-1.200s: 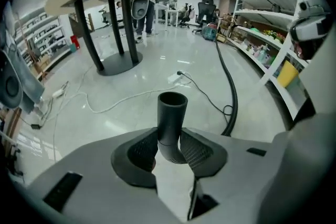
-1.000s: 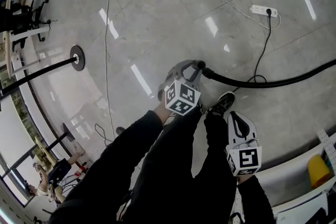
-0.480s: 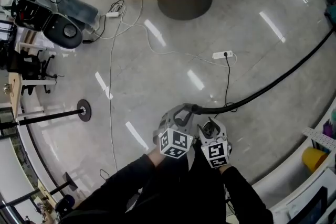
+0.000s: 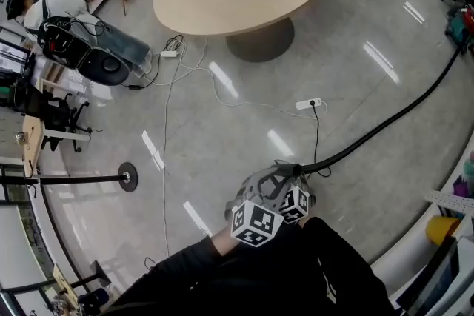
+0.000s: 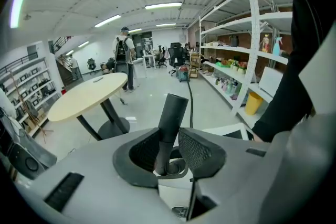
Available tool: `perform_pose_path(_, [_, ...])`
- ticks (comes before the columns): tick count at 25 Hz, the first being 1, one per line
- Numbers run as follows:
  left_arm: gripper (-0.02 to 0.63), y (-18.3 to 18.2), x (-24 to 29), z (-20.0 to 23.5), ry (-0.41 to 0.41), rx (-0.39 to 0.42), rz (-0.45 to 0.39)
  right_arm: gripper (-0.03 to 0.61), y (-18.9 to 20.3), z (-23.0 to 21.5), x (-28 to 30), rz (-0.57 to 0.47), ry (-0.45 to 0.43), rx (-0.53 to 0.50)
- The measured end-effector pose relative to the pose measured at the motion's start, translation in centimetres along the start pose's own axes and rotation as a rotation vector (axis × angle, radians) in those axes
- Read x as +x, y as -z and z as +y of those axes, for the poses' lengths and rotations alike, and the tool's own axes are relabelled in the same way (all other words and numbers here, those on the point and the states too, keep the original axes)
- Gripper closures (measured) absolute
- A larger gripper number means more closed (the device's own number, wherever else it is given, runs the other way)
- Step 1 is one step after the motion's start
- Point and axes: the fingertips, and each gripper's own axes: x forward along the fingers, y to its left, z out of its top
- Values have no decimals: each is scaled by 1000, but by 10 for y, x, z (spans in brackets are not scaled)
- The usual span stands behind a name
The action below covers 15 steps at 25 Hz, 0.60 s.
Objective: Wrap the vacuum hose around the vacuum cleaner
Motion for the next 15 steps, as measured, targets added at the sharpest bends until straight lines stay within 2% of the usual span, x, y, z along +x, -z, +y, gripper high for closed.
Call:
perform_pose_path(2, [489, -11, -4, -14, 49, -33, -15, 403, 2, -4, -16, 4, -9, 53])
perform_pose_path(4, [495, -28, -11, -24, 101, -81, -66, 405, 13, -14, -37, 11, -7, 124])
perform_pose_path(7, [480, -53, -30, -25, 170, -156, -159, 405, 27, -35, -69, 16, 9, 195])
perform_pose_path(9, [461, -57, -40, -20, 189, -181, -179, 405, 23, -50, -93, -3, 17, 227])
perform_pose_path(11, [437, -52, -42, -18, 219, -184, -178, 405, 10, -66, -116, -56, 18, 266])
perform_pose_path(13, [402, -47, -41, -21, 285, -175, -180, 405, -7, -80, -137, -124, 15, 292])
perform_pose_path(15, [367, -44, -33, -29, 362, -118, -170, 405, -28, -93, -157, -188, 6, 318])
